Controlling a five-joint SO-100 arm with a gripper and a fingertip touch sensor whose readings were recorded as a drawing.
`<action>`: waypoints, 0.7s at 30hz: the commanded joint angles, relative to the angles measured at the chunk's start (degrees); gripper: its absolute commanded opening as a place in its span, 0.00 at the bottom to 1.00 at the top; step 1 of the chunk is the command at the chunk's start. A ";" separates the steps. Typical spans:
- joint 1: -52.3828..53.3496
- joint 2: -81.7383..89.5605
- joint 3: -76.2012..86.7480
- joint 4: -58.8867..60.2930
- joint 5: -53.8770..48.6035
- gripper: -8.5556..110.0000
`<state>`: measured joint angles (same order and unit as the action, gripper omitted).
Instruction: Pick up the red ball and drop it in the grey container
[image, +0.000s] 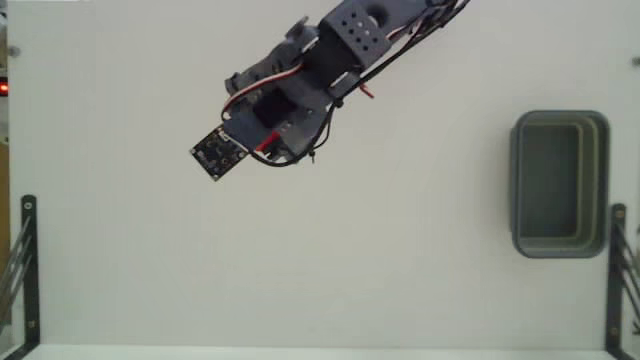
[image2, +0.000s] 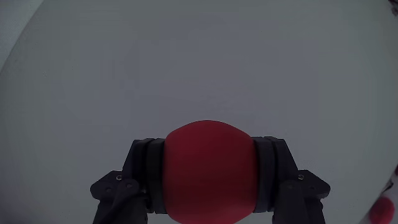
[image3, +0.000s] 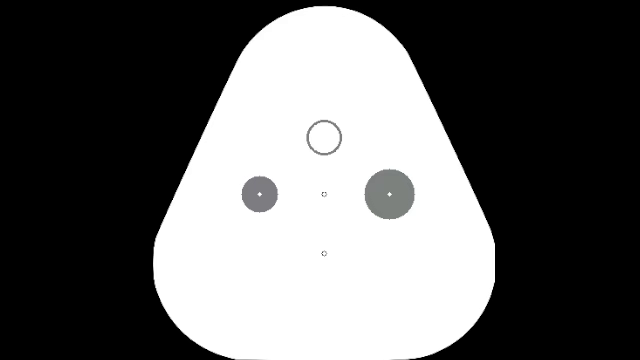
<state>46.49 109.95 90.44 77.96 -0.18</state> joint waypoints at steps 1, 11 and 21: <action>0.55 0.33 -7.19 3.47 0.18 0.65; 0.55 -5.88 -24.63 14.70 0.18 0.65; 0.55 -15.05 -46.91 21.85 0.18 0.65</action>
<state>46.49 95.01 51.24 99.14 -0.18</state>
